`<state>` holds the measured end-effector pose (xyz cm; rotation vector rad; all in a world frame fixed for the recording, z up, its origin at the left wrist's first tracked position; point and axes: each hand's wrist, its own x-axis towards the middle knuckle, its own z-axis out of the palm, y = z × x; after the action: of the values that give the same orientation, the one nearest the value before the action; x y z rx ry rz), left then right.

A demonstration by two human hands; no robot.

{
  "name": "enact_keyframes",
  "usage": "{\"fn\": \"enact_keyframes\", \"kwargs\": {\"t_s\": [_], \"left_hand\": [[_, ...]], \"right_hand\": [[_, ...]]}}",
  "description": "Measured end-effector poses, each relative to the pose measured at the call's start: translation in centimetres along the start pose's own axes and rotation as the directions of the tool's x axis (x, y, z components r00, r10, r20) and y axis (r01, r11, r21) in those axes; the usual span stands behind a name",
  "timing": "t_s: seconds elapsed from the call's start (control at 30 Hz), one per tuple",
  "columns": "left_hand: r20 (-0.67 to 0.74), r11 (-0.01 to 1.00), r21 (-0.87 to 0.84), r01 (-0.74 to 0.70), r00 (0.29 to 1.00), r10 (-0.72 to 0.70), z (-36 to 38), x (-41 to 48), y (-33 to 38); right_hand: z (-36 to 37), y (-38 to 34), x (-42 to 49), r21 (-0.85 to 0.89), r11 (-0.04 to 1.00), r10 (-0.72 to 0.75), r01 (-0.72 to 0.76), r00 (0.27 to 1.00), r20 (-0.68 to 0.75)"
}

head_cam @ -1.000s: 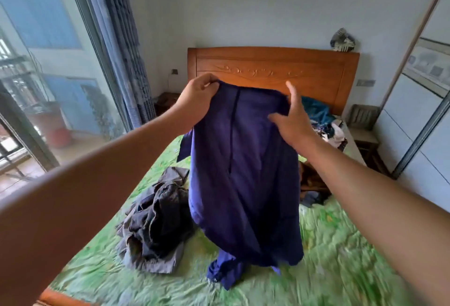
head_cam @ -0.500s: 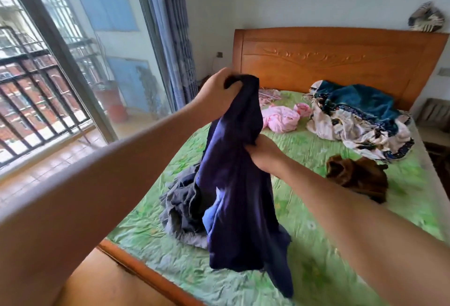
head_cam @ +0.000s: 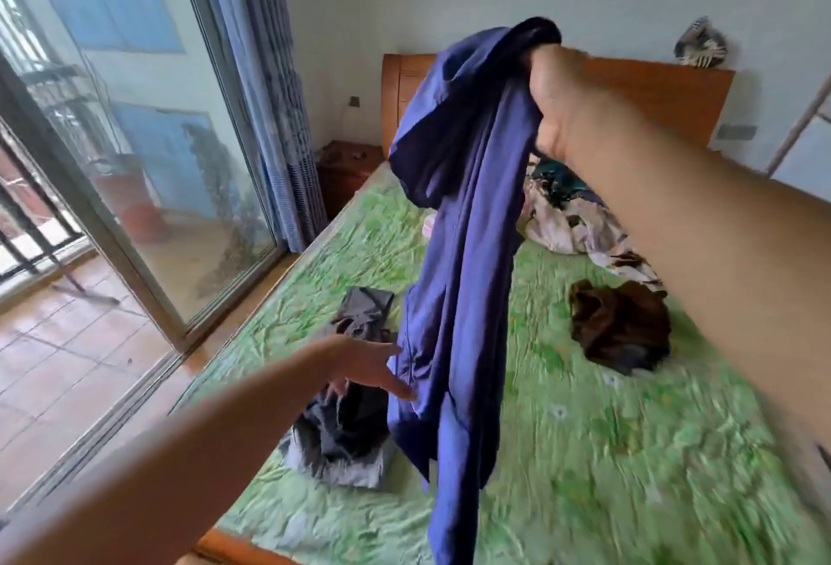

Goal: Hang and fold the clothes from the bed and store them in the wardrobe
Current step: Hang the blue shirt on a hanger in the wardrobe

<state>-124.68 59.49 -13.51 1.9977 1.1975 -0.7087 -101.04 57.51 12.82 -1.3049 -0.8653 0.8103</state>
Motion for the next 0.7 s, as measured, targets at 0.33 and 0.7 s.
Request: {"fn": "enact_keyframes", "kwargs": {"t_s": [0.33, 0.7], "left_hand": [[-0.406, 0.899, -0.274, -0.342, 0.889, 0.214, 0.0, 9.7, 7.0], [-0.706, 0.575, -0.478, -0.664, 0.68, 0.197, -2.0, 11.0, 16.1]], "right_hand": [[-6.1, -3.4, -2.0, 0.076, 0.993, -0.06, 0.086, 0.954, -0.295], [-16.8, 3.6, -5.4, -0.217, 0.966, 0.016, -0.14, 0.869, -0.494]]}}
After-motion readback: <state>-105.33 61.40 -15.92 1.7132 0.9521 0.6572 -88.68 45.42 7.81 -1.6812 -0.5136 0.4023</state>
